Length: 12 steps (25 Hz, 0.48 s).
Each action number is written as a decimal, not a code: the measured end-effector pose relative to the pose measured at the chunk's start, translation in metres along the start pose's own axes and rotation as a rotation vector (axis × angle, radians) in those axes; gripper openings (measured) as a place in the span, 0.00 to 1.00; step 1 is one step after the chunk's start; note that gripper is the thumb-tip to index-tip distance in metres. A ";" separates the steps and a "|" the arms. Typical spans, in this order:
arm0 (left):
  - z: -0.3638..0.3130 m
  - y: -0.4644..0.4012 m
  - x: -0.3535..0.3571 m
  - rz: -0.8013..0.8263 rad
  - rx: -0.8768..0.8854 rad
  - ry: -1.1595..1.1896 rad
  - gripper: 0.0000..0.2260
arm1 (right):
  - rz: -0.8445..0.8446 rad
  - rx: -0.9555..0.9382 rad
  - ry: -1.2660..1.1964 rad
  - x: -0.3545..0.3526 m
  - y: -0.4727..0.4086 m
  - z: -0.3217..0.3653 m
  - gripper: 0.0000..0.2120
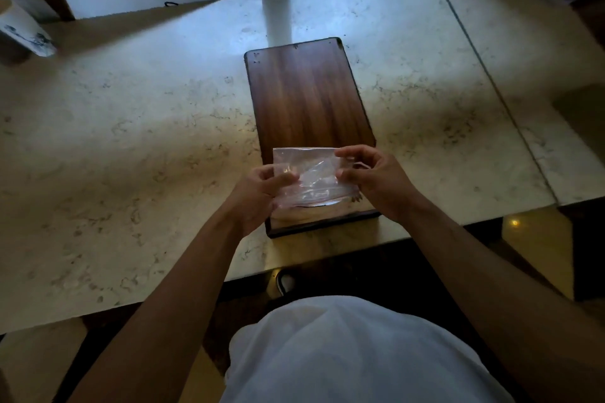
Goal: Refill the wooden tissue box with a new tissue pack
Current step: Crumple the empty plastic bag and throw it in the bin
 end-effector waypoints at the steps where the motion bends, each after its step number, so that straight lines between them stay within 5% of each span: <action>1: 0.008 -0.005 0.006 0.010 -0.020 -0.045 0.10 | -0.032 0.008 -0.003 -0.007 0.006 -0.007 0.16; 6: 0.033 -0.024 0.034 0.021 -0.076 -0.177 0.06 | -0.173 0.110 -0.252 -0.035 0.037 -0.048 0.23; 12: 0.055 -0.032 0.085 0.090 -0.092 -0.314 0.08 | -0.165 0.209 -0.312 -0.065 0.069 -0.090 0.12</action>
Point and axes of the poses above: each hand's wrist, its own y-axis away from the middle knuckle, its own x-axis out of the palm, z = x × y, the point moved 9 cm from there along -y, towards the middle knuckle, and after that the axes turned 14 degrees about y, right-handed, at the moved point
